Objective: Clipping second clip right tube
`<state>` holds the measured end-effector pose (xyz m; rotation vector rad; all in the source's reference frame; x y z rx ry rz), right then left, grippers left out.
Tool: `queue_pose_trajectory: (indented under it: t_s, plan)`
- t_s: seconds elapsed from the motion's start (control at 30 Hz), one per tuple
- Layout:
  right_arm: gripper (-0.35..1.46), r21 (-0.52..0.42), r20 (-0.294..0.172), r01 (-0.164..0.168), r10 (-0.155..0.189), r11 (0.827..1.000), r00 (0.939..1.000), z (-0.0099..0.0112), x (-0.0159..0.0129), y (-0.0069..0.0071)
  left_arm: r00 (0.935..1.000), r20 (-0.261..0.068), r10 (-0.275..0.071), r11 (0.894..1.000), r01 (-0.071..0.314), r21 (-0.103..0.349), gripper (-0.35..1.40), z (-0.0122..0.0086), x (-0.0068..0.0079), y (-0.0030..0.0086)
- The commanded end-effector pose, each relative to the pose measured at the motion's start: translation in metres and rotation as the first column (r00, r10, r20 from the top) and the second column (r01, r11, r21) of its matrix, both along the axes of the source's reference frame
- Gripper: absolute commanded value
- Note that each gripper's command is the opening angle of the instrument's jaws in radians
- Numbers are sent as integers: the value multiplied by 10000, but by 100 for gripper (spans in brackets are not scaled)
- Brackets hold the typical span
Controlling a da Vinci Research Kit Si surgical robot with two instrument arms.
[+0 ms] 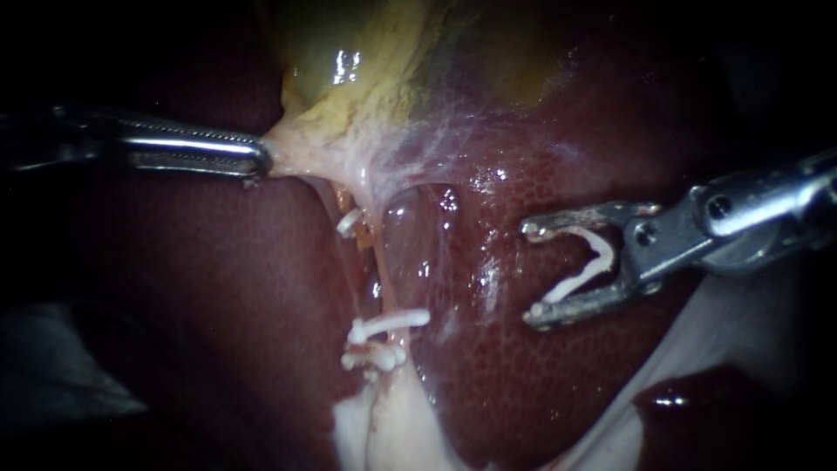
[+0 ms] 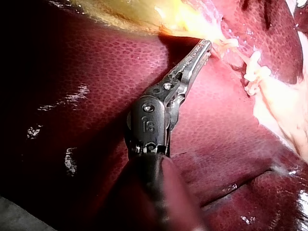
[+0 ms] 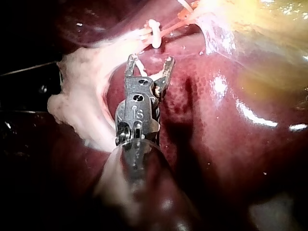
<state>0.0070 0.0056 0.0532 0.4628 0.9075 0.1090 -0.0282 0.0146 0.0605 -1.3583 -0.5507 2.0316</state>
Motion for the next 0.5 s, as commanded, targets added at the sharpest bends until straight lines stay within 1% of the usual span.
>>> queue_pose_trajectory:
  t_s: [0.03, 0.07, 0.2, 0.33, 0.37, 0.5]
  plan:
    - [49, 141, -44, -129, 130, 9998, 9999, 5, 4, -2, 10000, -12, -6, 10000, 6, -23, -35, 2, 0, -1]
    - [49, 324, -47, -275, 277, 9991, 9996, 12, 10, -5, 10000, -11, -4, 10000, 4, -25, -35, 3, 0, -1]
    - [49, 769, 30, -543, 542, 9956, 9985, 37, 27, -13, 10000, -12, -4, 10000, 4, -26, -35, 3, -1, -1]
    - [49, 1245, 146, -896, 884, 9882, 9960, 65, 45, -18, 10000, -23, -16, 10000, 16, -37, -35, 4, -2, -2]
    - [49, 1343, 184, -933, 916, 9865, 9956, 71, 49, -19, 10000, -26, -19, 10000, 18, -42, -35, 5, -3, -2]
    - [49, 2018, 213, -1270, 1253, 9712, 9919, 96, 62, -21, 10000, -29, -21, 10000, 21, -46, -35, 5, -3, -3]
